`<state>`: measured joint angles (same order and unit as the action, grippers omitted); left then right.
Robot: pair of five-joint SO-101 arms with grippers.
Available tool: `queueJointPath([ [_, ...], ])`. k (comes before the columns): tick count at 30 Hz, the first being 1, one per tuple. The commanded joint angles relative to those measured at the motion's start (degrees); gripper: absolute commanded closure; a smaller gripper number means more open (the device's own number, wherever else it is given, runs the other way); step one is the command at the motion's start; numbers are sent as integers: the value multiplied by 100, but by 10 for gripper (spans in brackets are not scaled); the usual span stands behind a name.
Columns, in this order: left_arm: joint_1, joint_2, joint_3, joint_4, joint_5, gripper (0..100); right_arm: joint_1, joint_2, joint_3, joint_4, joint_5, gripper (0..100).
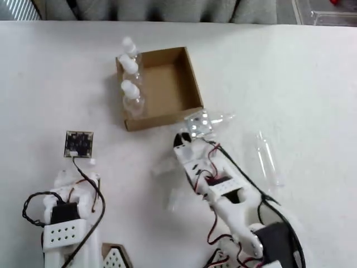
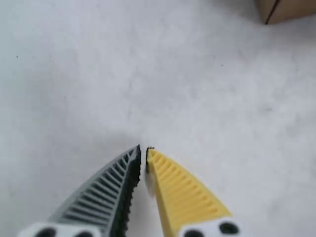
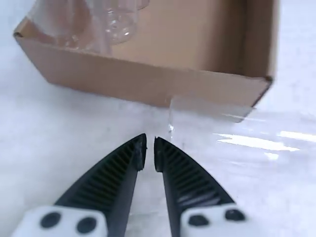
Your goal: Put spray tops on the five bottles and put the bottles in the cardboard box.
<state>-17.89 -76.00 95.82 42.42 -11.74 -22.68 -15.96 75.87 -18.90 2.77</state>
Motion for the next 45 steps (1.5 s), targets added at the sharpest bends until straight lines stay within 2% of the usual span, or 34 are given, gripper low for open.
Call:
queueJointPath([
  [1, -22, -75, -53, -185, -62, 980, 716, -725, 0, 673, 44, 983],
  [9, -22, -75, -53, -185, -62, 980, 2211, -1877, -123, 2088, 53, 983],
  [14, -22, -75, -53, -185, -62, 980, 2589, -2299, -958, 4488, 53, 983],
  [19, -40, -75, -53, -185, -62, 980, 2554, -2360, -2259, 7433, 62, 981],
  [22, -40, -75, -53, -185, -62, 980, 2176, -2413, -3042, 9059, 158, 981],
  [26, -40, -75, -44, -185, -62, 980, 1490, -2422, -3921, 10501, 1538, 980],
  [30, -48, -75, -44, -185, -62, 980, 646, -2422, -4149, 10941, 2769, 980],
  [34, -48, -75, -44, -185, -62, 980, -321, -2422, -4035, 10686, 2884, 960],
  [40, -48, -75, -44, -185, -62, 980, -1420, -2360, -3912, 10185, 3138, 776],
  [45, -48, -75, -44, -185, -62, 980, -1921, -2360, -3270, 9323, 4018, 823],
])
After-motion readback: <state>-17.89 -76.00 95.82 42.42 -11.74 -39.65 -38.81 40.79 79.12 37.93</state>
